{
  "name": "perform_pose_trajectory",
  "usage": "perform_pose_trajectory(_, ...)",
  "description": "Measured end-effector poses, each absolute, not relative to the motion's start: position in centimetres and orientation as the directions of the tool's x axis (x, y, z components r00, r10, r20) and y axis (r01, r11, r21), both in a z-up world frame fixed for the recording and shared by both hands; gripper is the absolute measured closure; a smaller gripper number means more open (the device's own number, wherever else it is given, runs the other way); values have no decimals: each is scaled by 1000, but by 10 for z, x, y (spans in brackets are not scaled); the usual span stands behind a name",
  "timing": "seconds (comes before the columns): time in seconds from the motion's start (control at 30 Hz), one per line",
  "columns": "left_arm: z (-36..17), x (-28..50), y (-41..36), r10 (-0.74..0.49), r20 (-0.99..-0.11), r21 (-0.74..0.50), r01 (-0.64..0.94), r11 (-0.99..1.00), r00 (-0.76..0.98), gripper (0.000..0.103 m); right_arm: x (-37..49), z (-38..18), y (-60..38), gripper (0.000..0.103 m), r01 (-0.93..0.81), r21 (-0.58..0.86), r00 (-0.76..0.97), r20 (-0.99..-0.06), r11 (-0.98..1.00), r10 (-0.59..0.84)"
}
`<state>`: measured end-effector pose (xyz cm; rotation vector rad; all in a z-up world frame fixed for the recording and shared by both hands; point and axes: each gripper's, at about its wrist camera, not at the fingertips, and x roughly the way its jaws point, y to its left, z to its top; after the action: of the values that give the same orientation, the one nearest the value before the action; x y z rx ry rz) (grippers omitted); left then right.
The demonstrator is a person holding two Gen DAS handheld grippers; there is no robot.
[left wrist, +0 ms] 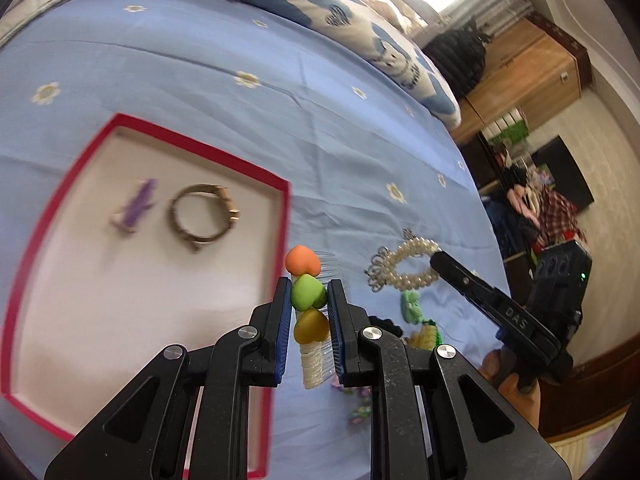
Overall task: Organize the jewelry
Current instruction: 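Carry comb and pearl bracelet into the box and open both tools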
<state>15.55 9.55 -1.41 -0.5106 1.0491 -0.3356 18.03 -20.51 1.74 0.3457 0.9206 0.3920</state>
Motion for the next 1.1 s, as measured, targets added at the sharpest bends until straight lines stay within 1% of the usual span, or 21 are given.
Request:
perform_pose_trajectory(0.77, -43, 144, 215, -386, -751, -551, -186, 813, 536, 87, 171, 19, -50, 92, -410, 486, 399, -665, 772, 631)
perform_pose_trajectory(0.93, -55, 149, 224, -383, -762, -551, -212, 807, 523, 88, 173, 3, -31, 92, -406, 503, 360, -679, 763, 640)
perform_pose_trajectory(1.1, -64, 158, 223, -393, -767, -552, -210, 807, 507, 87, 176, -15, -35, 92, -376, 499, 345, -706, 781, 618)
